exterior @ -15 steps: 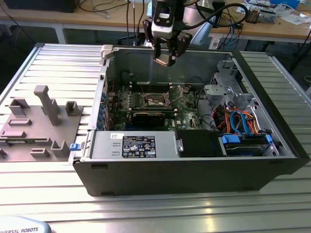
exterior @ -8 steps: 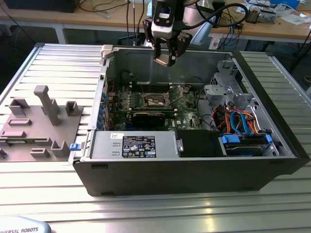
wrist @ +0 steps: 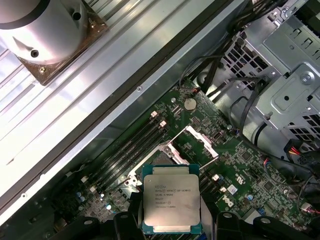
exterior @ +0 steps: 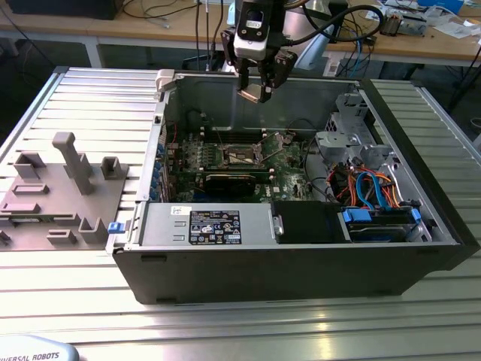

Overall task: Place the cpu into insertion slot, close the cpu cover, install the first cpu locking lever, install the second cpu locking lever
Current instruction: 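Place the cpu into insertion slot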

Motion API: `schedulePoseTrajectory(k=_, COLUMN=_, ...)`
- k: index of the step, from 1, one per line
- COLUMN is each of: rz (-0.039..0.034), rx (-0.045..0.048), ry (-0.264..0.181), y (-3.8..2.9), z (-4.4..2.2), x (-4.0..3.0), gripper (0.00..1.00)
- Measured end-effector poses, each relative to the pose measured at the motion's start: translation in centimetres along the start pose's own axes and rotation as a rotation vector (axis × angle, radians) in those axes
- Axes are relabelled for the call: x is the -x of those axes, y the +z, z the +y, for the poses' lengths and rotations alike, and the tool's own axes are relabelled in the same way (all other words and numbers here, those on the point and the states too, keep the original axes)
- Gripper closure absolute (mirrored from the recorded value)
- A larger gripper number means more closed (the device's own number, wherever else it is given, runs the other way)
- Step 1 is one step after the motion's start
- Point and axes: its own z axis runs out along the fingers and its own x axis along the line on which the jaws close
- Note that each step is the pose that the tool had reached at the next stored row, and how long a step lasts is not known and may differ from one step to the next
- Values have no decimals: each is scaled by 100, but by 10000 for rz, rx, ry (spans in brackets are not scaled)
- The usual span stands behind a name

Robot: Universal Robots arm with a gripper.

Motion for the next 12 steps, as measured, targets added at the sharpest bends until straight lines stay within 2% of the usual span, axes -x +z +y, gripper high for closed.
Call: schedulePoseTrajectory(k=12, rz=-4, rx=1, ry=55, y=0, z=0, x=0, gripper=46)
